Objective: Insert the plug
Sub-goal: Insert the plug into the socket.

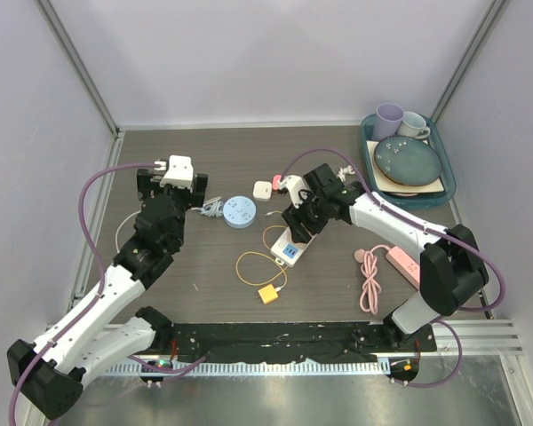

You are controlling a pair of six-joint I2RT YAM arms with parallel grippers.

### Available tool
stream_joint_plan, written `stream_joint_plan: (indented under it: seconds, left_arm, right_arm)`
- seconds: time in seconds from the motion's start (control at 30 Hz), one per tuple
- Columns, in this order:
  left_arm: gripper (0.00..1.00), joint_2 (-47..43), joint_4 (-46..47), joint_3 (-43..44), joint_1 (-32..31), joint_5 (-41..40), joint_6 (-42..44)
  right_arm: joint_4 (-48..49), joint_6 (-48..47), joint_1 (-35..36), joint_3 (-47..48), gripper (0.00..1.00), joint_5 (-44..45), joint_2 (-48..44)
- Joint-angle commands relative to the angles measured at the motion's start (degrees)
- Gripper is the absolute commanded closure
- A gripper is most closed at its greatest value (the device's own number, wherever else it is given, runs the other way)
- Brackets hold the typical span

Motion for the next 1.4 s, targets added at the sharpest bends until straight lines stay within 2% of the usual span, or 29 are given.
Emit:
stream_joint_plan:
  seconds: [0.0,0.17,0.63,1.1,1.37]
  left_arm:
    - [0.00,-1.1,2.9,-0.2,0.3,0.5,0.1]
    - [0.00,-1.0,2.9,-0.3,0.3,0.5,0.1]
    - [0.00,-0.9,2.8,-0.4,0.3,0.7,0.1]
    - [0.00,-0.9,2.8,-0.4,0.2,1.1,0.1]
    - [0.00,-0.8,2.8,-0.4,0.3,1.1,0.3]
  right_arm:
    - [-1.0,0.0,0.3,-1.1,0.99,0.6,-1.7]
    - [1.4,1.4,0.3,-2.9,0.99,3.2,-2.4]
    - [8.5,3.8,0.3,-7.1,0.99,3.4,-3.9]
    - [5.8,2.6,0.3,-8.2,0.99,5.0,-5.1]
    - [4.9,1.7,0.5,-9.6,0.99,7.2,-1.5]
